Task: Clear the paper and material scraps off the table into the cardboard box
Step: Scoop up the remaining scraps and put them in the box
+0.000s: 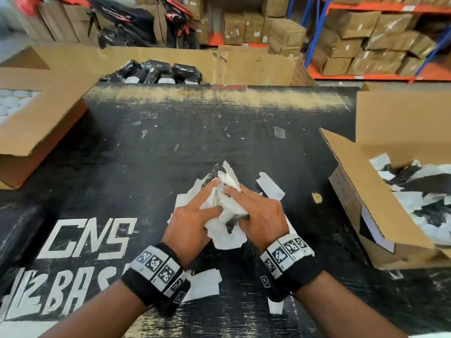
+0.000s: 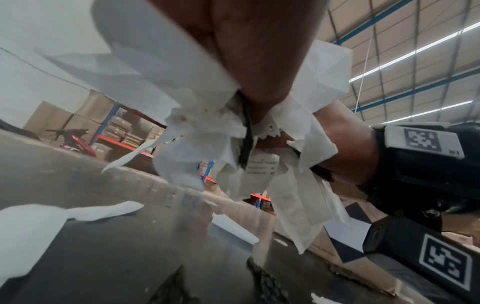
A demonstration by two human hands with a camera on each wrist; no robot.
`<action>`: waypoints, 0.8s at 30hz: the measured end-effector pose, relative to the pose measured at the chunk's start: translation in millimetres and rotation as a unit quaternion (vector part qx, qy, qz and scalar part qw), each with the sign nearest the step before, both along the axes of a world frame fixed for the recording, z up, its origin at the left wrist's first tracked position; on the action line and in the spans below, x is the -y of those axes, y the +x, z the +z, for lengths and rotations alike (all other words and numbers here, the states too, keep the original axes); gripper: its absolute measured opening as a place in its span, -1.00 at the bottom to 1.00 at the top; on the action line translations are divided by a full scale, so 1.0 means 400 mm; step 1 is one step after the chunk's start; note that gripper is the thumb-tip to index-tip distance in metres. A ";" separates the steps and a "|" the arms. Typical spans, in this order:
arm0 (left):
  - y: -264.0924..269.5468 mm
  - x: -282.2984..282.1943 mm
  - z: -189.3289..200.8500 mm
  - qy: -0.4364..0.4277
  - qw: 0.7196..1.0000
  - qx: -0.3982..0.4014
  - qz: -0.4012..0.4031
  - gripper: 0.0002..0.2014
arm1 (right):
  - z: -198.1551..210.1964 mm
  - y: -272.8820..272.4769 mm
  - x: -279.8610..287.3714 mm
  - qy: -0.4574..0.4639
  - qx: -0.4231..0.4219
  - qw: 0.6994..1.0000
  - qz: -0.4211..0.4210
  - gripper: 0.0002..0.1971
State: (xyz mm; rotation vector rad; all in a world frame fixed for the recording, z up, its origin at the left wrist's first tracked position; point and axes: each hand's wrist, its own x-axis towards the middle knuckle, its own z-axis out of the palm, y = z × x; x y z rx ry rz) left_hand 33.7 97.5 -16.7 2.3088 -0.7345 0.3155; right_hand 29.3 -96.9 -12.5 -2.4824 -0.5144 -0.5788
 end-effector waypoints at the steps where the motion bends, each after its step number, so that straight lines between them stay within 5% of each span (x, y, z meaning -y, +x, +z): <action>1: 0.002 0.000 0.005 -0.013 1.000 0.004 -0.008 -0.64 | 0.010 -0.002 0.003 -0.001 0.006 1.000 -0.003 -0.45; 9: 0.010 0.014 0.079 -0.039 0.997 0.061 -0.027 -0.71 | 0.084 -0.012 0.018 0.034 0.059 0.997 -0.028 -0.40; 13: -0.008 0.026 0.109 -0.085 0.992 0.083 -0.032 -0.52 | 0.104 -0.022 0.032 0.137 0.054 0.989 -0.015 -0.42; 18: -0.076 0.074 0.161 -0.139 0.989 0.042 0.003 -0.24 | 0.135 -0.049 0.063 0.155 0.072 0.985 -0.002 -0.36; 24: -0.141 0.122 0.202 -0.074 0.991 0.108 -0.003 -0.43 | 0.181 -0.106 0.109 0.162 0.097 0.982 0.028 -0.36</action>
